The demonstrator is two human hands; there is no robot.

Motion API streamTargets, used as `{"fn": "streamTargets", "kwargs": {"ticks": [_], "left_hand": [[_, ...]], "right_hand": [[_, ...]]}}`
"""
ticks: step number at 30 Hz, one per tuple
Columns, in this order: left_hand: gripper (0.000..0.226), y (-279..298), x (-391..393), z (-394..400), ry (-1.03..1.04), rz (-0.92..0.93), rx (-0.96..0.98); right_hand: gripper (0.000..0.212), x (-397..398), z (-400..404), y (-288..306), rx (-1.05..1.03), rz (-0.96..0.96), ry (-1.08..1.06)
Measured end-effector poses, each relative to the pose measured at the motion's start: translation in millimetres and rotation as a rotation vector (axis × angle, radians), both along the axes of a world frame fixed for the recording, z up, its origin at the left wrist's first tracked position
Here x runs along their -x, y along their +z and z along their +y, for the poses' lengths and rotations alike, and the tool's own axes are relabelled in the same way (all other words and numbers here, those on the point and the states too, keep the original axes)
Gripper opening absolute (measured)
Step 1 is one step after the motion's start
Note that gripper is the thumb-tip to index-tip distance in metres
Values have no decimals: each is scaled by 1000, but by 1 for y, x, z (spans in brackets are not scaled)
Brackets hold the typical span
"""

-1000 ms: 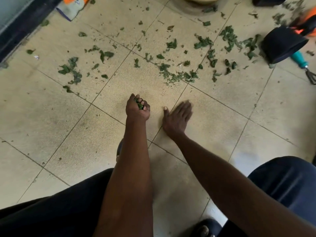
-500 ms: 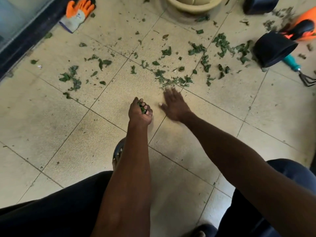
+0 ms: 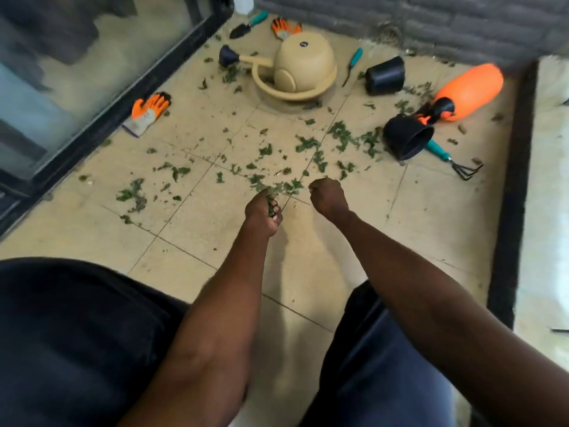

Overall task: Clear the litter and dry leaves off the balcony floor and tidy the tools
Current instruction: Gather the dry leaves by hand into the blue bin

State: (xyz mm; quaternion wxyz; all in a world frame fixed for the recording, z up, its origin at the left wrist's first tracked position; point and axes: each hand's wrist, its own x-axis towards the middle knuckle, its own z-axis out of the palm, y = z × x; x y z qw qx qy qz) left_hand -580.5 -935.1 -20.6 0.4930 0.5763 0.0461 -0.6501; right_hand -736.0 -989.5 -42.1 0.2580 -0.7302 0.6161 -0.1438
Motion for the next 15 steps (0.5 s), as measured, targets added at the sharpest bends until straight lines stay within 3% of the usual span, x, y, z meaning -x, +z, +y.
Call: {"fn": "streamTargets", "kwargs": {"ticks": [5,8,15], "left_hand": [[38,22,20,-21,-131,-87,-42],[39,28,27,-39,-235,-112,-56],[37,53,14,-96,-410,-159,-30]], "right_hand": [[25,13,-10,22,-28,-20,-52],[25,17,-24,30,-30,49,27],[26,12,-86,87,-145,209,-6]]}}
